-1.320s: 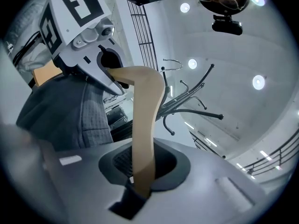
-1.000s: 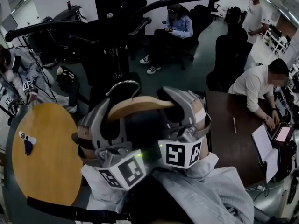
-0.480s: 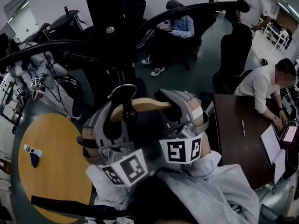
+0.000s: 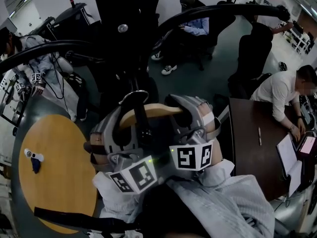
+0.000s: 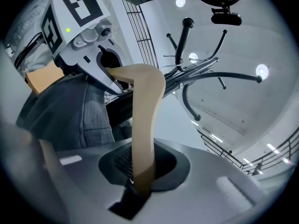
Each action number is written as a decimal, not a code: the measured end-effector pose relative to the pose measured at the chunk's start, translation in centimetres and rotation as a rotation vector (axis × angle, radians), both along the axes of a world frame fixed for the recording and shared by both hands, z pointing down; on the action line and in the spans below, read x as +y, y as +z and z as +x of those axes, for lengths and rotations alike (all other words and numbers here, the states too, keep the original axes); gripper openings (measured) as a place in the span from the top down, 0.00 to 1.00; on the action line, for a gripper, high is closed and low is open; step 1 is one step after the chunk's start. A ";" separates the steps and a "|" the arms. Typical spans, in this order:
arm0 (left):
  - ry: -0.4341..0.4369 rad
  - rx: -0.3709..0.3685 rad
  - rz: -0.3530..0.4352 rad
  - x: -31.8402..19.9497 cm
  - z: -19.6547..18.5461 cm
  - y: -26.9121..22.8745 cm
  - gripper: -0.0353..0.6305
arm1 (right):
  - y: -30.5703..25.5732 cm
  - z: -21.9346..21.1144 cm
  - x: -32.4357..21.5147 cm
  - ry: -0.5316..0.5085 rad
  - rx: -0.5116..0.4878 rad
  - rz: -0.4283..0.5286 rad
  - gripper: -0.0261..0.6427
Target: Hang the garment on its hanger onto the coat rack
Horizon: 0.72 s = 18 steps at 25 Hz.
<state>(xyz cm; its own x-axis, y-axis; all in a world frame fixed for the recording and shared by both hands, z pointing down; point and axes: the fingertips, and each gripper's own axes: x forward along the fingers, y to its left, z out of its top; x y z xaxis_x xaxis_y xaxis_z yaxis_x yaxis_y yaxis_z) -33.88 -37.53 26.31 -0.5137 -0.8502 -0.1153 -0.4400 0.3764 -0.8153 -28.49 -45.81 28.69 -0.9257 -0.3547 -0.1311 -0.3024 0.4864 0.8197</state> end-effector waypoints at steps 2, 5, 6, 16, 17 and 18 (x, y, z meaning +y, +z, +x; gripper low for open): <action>-0.006 -0.017 0.012 0.1 0.1 0.3 0.83 | 0.4 0.1 -0.2 0.020 0.002 0.014 0.91; -0.018 -0.048 0.023 0.0 0.0 -0.1 0.82 | 0.5 -0.2 -0.6 0.027 0.020 -0.021 0.92; -0.019 -0.052 0.023 0.0 -0.1 -0.2 0.82 | 0.4 -0.2 -0.6 0.018 0.028 -0.037 0.91; 0.118 0.022 0.033 1.8 4.1 -0.6 0.71 | -0.2 4.4 3.8 -0.185 0.020 -0.083 0.71; 0.114 0.022 0.029 2.1 4.7 -0.5 0.71 | -0.2 5.0 4.2 -0.188 0.023 -0.082 0.70; 0.109 0.021 0.025 2.4 5.3 -0.4 0.71 | -0.1 5.7 4.4 -0.189 0.022 -0.085 0.69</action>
<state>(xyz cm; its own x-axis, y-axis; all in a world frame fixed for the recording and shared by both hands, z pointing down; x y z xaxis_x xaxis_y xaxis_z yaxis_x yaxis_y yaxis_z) -28.61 -35.11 25.94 -0.4209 -0.8980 -0.1280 -0.4959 0.3460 -0.7965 -22.77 -41.43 28.59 -0.9792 -0.1835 -0.0870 -0.1817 0.6001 0.7791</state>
